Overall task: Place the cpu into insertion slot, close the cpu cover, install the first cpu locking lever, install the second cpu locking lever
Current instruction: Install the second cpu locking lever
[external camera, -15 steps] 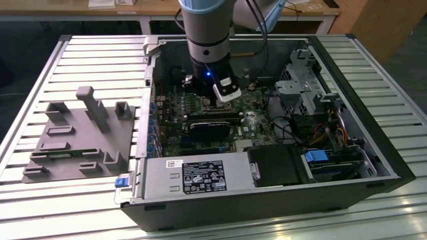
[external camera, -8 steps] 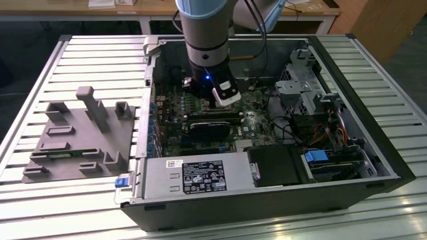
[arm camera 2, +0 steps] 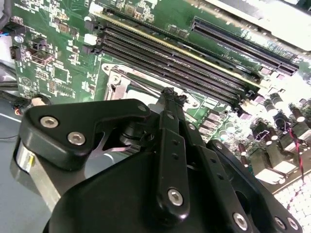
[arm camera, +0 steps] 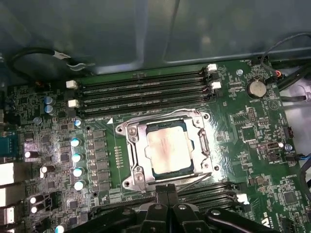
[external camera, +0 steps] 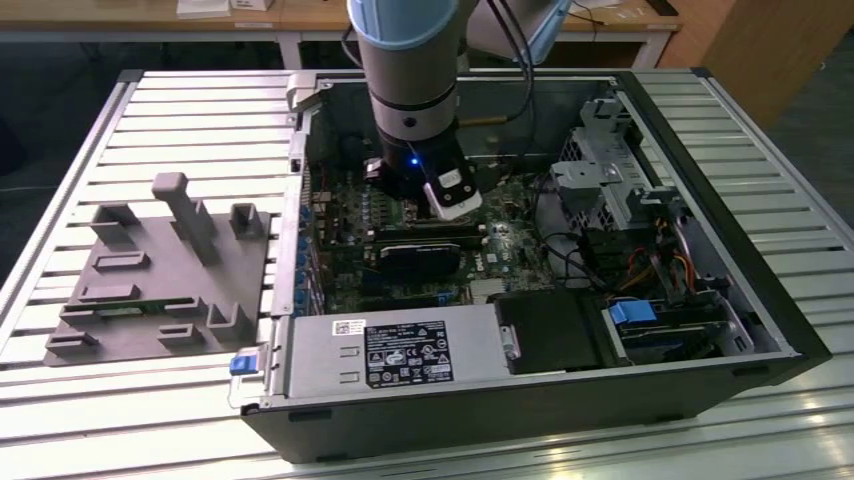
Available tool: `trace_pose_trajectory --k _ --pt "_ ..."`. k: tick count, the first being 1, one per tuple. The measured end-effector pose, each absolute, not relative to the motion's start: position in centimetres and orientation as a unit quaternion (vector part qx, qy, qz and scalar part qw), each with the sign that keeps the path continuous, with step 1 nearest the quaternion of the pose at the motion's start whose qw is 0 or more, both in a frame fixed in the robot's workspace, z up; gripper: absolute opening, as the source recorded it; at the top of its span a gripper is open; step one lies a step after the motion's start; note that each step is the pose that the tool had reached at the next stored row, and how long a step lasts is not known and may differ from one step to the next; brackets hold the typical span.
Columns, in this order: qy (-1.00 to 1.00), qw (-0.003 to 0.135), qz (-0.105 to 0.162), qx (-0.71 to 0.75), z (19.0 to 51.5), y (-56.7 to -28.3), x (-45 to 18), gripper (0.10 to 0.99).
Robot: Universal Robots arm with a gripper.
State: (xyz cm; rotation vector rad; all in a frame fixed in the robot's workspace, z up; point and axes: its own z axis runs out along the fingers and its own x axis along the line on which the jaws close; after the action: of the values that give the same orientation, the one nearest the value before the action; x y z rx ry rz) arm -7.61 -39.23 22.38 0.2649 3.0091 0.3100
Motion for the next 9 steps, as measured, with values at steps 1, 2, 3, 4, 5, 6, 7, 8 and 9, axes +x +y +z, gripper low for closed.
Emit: trace_pose_trajectory --k 1,2,3,4,5,6,7,8,9 --pt "0.989 0.052 0.104 0.087 22.35 -39.34 -7.70 0.102" --pt "0.989 0.052 0.107 0.086 22.29 -39.42 -7.81 0.102" --pt "0.989 0.052 0.109 0.086 22.20 -39.48 -7.95 0.102" --pt "0.989 0.052 0.112 0.086 22.11 -39.54 -8.09 0.102" --pt "0.988 0.051 0.114 0.086 22.01 -39.60 -8.23 0.102" --pt "0.988 0.051 0.116 0.085 21.91 -39.66 -8.37 0.102" --pt "0.988 0.051 0.117 0.085 21.79 -39.75 -8.48 0.102" --pt "0.988 0.051 0.118 0.084 21.69 -39.88 -8.52 0.102" --pt "0.988 0.051 0.119 0.083 21.61 -40.04 -8.55 0.102"
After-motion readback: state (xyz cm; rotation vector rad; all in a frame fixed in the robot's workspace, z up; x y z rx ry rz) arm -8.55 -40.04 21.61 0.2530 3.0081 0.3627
